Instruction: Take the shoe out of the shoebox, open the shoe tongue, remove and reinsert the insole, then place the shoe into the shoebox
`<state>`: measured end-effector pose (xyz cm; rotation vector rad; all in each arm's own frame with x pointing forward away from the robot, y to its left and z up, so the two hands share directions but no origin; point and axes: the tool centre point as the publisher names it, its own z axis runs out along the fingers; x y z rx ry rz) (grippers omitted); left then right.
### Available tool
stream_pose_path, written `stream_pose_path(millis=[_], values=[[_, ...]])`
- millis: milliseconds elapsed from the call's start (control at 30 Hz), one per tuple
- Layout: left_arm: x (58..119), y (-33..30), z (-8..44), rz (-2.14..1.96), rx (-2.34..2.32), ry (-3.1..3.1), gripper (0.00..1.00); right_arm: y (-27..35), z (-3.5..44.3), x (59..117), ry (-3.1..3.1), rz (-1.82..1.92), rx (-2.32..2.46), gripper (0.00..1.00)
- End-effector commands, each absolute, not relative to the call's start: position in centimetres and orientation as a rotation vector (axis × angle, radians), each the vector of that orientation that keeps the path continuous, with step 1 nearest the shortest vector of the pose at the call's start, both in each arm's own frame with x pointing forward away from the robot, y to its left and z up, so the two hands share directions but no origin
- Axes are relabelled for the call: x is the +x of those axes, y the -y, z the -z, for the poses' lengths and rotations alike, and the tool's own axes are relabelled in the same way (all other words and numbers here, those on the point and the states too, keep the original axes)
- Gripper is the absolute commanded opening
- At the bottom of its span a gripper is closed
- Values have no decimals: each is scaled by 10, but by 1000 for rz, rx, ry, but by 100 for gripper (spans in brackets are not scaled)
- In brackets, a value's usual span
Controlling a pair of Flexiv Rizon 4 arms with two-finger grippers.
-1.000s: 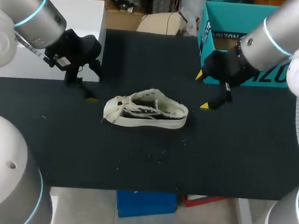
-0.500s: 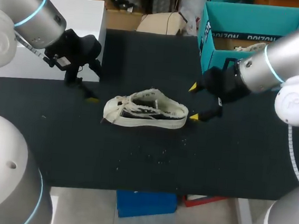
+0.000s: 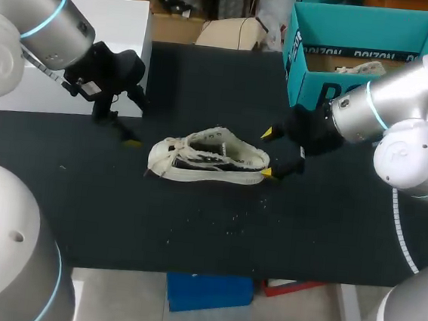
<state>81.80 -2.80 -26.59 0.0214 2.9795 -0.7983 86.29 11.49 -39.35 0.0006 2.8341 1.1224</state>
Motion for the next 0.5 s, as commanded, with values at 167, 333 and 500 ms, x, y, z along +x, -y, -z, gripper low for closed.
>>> stream_pose_path(millis=[167, 333, 500], values=[[818, 27, 268, 803, 24, -2975, 100, -127, 416, 869, -2830, -1186, 43, 100], [818, 27, 268, 803, 24, -2975, 100, -133, 423, 868, -2830, -1211, 60, 100], [818, 27, 268, 803, 24, -2975, 100, -138, 429, 867, -2819, -1242, 84, 100]])
